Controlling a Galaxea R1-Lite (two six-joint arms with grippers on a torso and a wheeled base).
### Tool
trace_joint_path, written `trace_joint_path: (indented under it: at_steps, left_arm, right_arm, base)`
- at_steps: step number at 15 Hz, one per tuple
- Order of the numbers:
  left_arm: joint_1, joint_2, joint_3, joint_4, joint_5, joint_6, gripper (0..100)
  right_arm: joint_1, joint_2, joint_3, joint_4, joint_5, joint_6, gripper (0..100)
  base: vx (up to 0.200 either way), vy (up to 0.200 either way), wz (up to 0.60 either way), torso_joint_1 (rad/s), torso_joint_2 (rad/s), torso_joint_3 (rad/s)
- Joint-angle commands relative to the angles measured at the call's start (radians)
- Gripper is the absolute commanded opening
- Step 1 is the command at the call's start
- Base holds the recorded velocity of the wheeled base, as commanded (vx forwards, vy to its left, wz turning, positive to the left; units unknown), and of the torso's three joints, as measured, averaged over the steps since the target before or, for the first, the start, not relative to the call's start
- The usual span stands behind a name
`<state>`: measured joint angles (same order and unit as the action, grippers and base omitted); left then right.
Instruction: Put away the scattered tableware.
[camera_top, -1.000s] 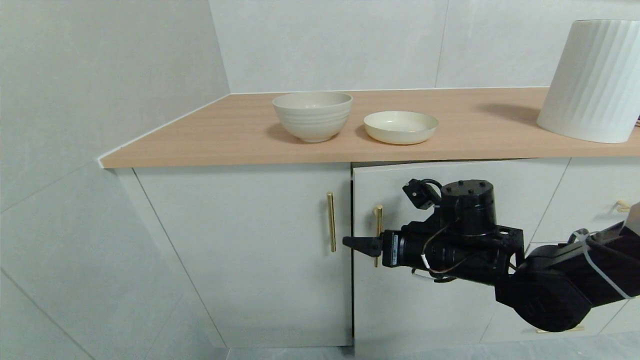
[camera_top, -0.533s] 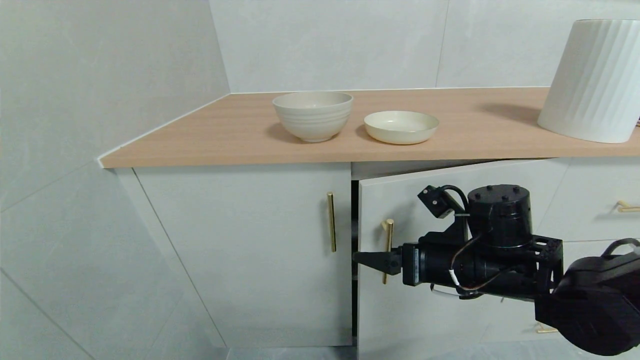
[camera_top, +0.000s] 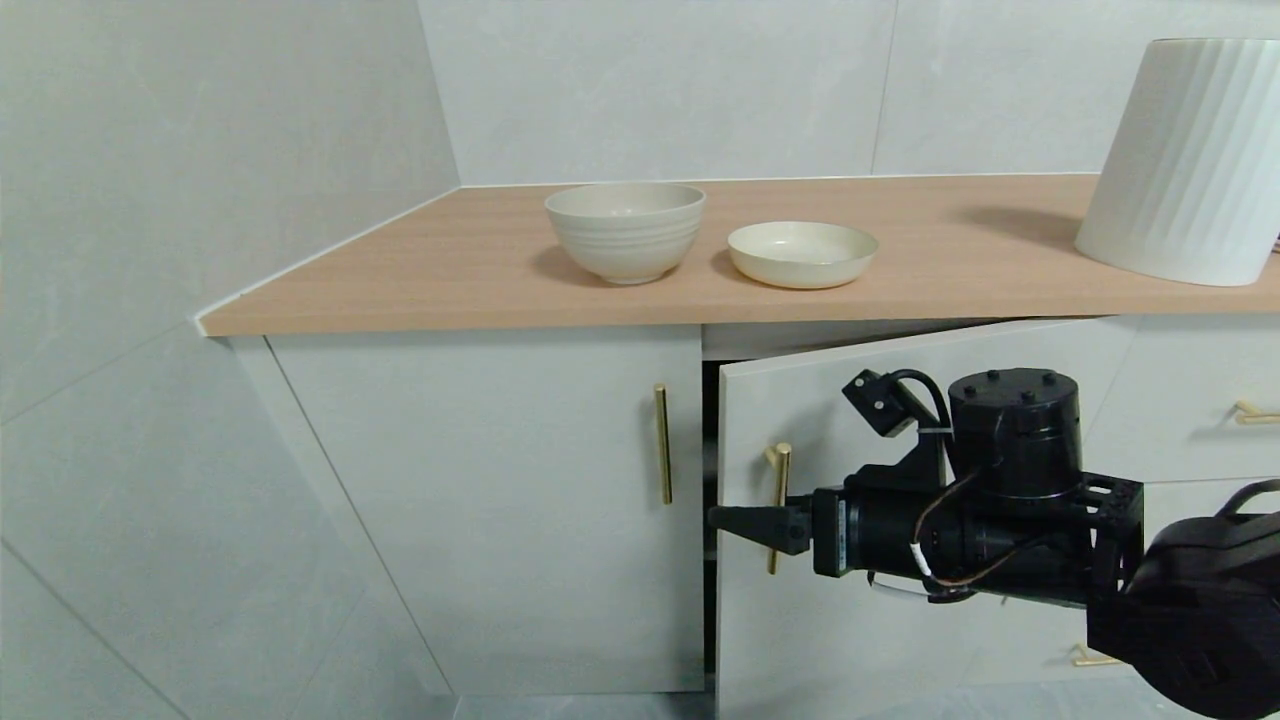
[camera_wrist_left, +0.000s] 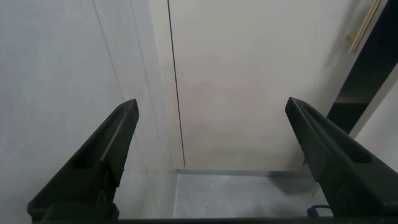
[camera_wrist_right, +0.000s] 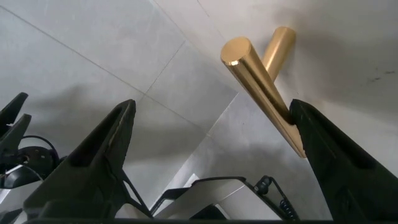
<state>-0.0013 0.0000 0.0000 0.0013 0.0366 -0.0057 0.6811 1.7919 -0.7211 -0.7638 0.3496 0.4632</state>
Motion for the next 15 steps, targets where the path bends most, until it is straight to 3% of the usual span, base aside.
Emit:
trace_joint_path:
  at_steps: [1, 15]
  left_arm:
    - [0.000, 0.002, 0.000, 0.000, 0.000, 0.000, 100]
    - [0.000, 0.002, 0.000, 0.000, -0.001, 0.006, 100]
  right_arm:
    - [0.014, 0.012, -0.001, 0.000, 0.002, 0.000, 100]
    - [0.026, -0.037, 0.037, -0.058, 0.000, 0.000, 100]
  base:
    - [0.000, 0.000, 0.00, 0.000, 0.00, 0.000]
    - [0.000, 0.000, 0.00, 0.000, 0.00, 0.000]
